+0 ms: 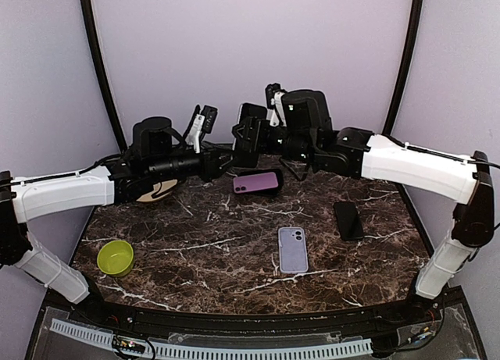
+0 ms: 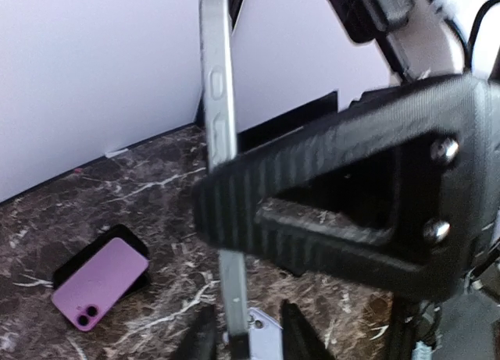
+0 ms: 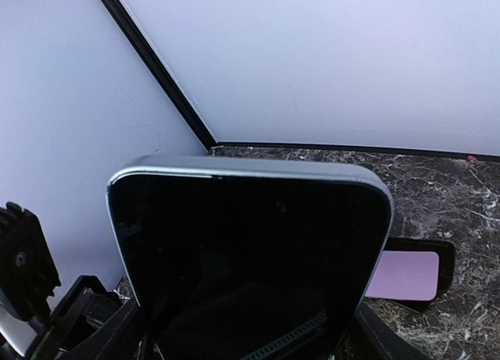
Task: Put the phone into the phone case
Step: Pass from the left arm to the right, then place the phone on the phone case.
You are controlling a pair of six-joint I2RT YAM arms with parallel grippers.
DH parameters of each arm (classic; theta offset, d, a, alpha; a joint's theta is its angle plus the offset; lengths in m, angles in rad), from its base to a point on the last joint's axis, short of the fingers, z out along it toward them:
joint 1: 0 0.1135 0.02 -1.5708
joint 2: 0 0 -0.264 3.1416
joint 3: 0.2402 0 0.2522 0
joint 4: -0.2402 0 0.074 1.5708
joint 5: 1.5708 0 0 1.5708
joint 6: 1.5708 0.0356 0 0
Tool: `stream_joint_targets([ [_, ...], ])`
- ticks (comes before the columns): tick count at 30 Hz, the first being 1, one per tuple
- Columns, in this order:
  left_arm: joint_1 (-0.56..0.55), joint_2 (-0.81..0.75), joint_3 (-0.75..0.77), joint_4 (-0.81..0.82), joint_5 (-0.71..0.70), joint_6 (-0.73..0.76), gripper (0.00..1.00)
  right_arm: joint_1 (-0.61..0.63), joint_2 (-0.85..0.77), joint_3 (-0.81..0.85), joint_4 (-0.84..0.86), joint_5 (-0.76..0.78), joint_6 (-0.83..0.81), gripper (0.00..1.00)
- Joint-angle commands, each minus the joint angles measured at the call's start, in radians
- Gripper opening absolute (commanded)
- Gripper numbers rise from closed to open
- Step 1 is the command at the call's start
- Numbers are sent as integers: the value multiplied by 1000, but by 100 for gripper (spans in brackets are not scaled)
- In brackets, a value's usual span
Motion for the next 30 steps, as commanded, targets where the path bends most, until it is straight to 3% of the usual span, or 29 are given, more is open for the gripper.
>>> stream_joint_targets([
  [1, -6, -33, -5, 31, 54, 41, 53, -17, -52, -53, 26, 43, -1, 32],
  [2, -5, -33, -5, 1, 56, 58, 65, -17, -62, -63, 15, 55, -3, 31],
  [4, -5, -33, -9, -43, 52, 78, 73, -18, -82, -96, -10, 89, -6, 30],
  [14, -5, 30, 37, -196, -84, 206, 98, -23, -177, -252, -170, 282, 10, 27],
  [23, -5, 80, -9, -123, -186, 256, 99, -23, -200, -348, -288, 273, 122, 22],
  [27, -6, 49, -134, 47, -250, 120, 99, -22, -222, -426, -289, 220, 168, 20],
  [30, -5, 21, -187, 88, -340, 54, 99, -16, -239, -466, -317, 191, 199, 18],
])
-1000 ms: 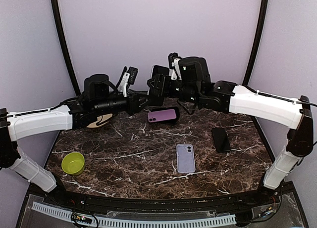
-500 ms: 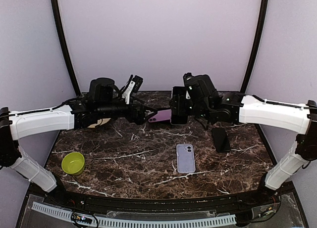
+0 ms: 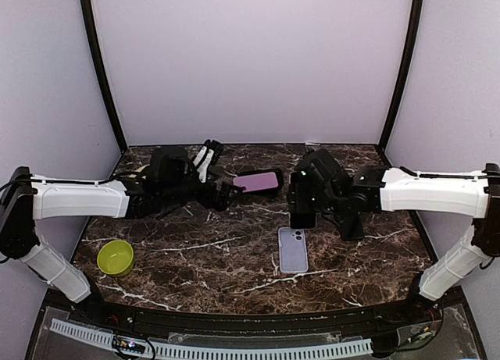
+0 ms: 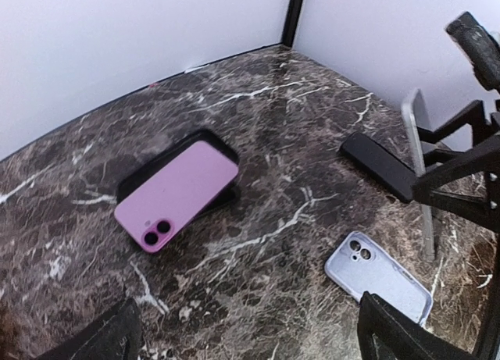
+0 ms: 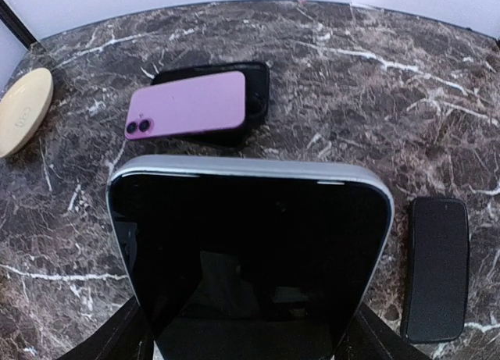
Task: Put the phone into the phone case
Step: Place the phone on the phone case.
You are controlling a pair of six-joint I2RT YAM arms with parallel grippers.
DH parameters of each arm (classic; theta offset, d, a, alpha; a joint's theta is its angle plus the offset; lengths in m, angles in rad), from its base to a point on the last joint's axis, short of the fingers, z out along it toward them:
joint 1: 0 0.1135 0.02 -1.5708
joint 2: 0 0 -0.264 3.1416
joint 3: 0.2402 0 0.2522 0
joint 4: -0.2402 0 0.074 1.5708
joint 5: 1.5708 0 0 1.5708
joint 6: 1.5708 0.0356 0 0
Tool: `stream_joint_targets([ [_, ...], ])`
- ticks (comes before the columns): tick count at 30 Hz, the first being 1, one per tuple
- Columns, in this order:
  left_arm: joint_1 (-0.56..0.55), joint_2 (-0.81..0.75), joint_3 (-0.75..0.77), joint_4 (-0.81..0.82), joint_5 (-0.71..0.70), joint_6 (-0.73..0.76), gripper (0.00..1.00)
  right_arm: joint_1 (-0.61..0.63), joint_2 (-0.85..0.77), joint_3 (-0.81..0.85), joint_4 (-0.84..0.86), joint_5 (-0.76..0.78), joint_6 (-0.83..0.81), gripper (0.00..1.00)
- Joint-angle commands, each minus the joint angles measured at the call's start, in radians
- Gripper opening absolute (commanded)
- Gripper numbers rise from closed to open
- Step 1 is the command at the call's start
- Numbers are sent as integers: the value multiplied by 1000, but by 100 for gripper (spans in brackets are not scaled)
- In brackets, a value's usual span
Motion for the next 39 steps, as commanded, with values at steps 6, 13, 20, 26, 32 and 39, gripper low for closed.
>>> stream_joint_targets([
  [6, -3, -49, -48, 77, -81, -70, 99, 50, -78, -91, -31, -20, 143, 15],
  [13, -4, 35, 40, -61, -93, -177, 99, 99, -44, -98, -71, 21, 219, 13],
  [20, -3, 52, 48, -131, -70, -314, 99, 182, -14, -78, -123, 183, 294, 0],
  [26, -7, 62, 78, -204, -95, -370, 99, 225, 36, -97, -52, 215, 332, 0],
  [32, -8, 99, 114, -245, -71, -353, 99, 231, 119, -70, -53, 192, 329, 0],
  [39, -8, 111, 121, -250, -27, -353, 99, 231, 183, -50, -22, 154, 312, 0],
])
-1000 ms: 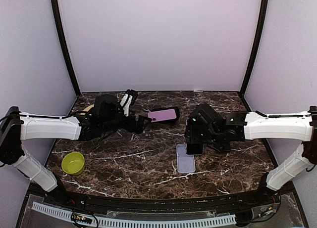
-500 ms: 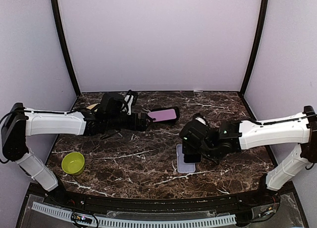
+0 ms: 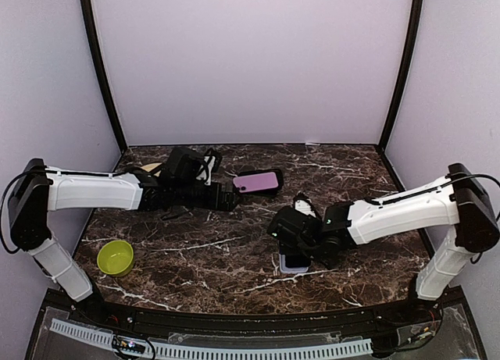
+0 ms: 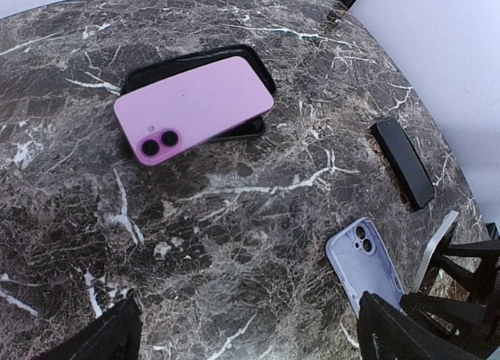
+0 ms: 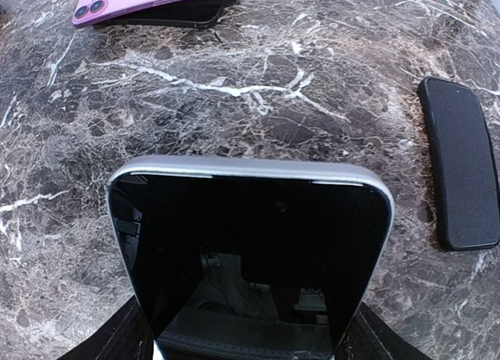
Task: Put the phone into the phone case
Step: Place the phone on the phone case.
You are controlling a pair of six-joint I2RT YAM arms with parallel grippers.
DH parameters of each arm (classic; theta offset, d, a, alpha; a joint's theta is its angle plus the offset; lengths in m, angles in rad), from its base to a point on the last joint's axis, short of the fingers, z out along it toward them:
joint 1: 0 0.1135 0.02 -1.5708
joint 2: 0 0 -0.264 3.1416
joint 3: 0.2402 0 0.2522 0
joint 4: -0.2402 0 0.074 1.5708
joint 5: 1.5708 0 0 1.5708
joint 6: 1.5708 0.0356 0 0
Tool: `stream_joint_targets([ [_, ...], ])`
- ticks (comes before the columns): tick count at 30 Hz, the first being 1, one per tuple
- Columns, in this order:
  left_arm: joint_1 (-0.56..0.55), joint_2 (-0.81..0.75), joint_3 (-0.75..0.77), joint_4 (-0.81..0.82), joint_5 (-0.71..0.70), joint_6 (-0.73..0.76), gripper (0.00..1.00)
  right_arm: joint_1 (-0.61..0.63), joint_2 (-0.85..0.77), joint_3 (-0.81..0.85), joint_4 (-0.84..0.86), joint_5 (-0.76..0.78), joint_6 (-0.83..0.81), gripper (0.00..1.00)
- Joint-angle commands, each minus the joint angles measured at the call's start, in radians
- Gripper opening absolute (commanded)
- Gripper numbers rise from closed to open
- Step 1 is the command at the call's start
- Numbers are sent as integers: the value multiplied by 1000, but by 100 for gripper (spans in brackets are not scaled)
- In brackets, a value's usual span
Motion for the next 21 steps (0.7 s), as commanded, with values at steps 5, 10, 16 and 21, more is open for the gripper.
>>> stream_joint_targets([
  [5, -4, -5, 28, -28, 18, 1, 99, 7, 65, 76, 20, -23, 19, 0],
  [10, -4, -6, 28, -30, 18, 4, 99, 6, 79, 70, 19, -33, 32, 0],
  [16, -4, -9, 30, -31, 16, 9, 99, 7, 86, 63, 6, -30, 31, 0],
  [21, -5, -11, 31, -30, 17, 11, 99, 7, 102, 42, 4, -48, 47, 0],
])
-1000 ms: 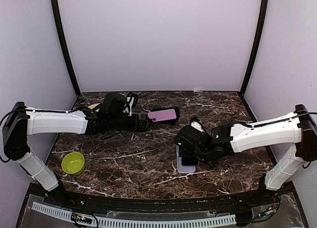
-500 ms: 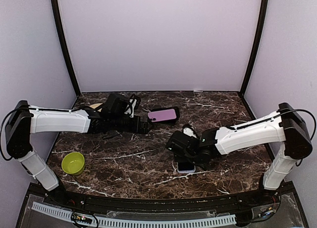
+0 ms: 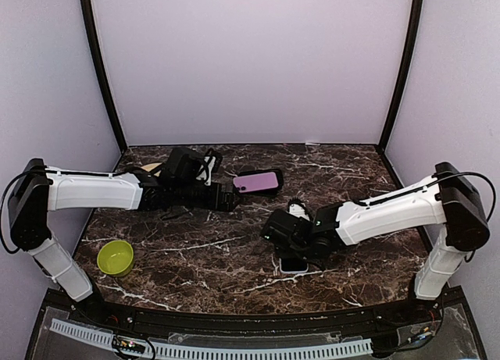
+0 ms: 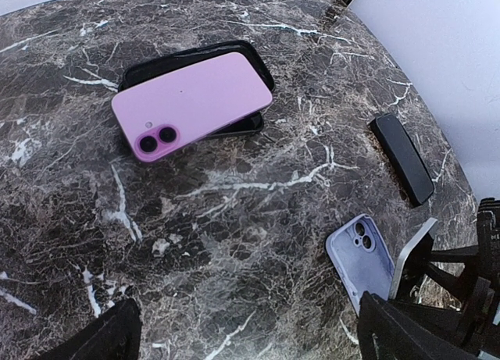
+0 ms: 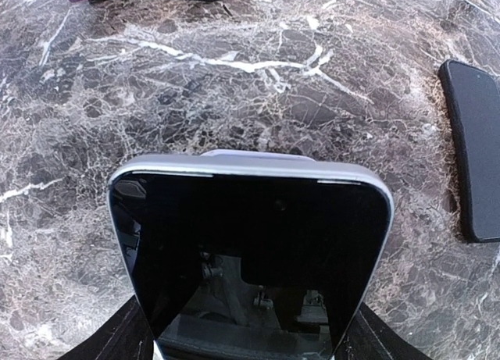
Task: Put the phone into the phone case
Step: Place the phone on the phone case.
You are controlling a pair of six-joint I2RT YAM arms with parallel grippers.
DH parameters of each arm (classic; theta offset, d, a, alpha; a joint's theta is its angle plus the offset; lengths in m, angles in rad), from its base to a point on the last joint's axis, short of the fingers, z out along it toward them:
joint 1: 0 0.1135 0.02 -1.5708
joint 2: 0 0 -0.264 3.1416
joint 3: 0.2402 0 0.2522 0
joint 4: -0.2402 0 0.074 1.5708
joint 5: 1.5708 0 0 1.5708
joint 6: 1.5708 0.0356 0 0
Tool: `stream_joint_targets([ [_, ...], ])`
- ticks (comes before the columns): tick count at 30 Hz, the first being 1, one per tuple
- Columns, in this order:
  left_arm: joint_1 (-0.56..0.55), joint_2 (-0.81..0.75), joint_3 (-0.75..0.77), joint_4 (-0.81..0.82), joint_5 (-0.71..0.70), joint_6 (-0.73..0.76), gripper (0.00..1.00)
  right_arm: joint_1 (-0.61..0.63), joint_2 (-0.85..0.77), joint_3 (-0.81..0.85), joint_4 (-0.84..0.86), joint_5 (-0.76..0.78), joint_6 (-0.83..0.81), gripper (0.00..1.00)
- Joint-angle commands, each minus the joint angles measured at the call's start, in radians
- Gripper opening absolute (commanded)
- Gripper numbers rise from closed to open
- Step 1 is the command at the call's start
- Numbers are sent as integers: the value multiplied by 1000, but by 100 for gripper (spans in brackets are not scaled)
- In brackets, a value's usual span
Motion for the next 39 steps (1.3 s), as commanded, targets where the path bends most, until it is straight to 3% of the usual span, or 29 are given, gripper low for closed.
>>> stream_joint_targets([
  [1, -4, -12, 29, -17, 6, 8, 99, 6, 23, -8, 16, -11, 27, 0],
  [12, -5, -9, 30, -21, 4, 9, 99, -23, 105, -14, 41, -83, 30, 0],
  [22, -4, -17, 33, -21, -3, 17, 99, -44, 120, -14, 25, -72, 58, 24],
  [24, -4, -18, 33, -21, -3, 18, 99, -44, 120, -10, 21, -71, 58, 30],
  [28, -4, -18, 33, -21, -6, 18, 99, -43, 123, -3, 10, -67, 62, 55],
  [34, -4, -21, 35, -20, -16, 21, 99, -43, 125, 10, -18, -52, 75, 80],
  [39, -5, -22, 34, -21, -16, 23, 99, -43, 127, 19, -26, -45, 71, 88],
])
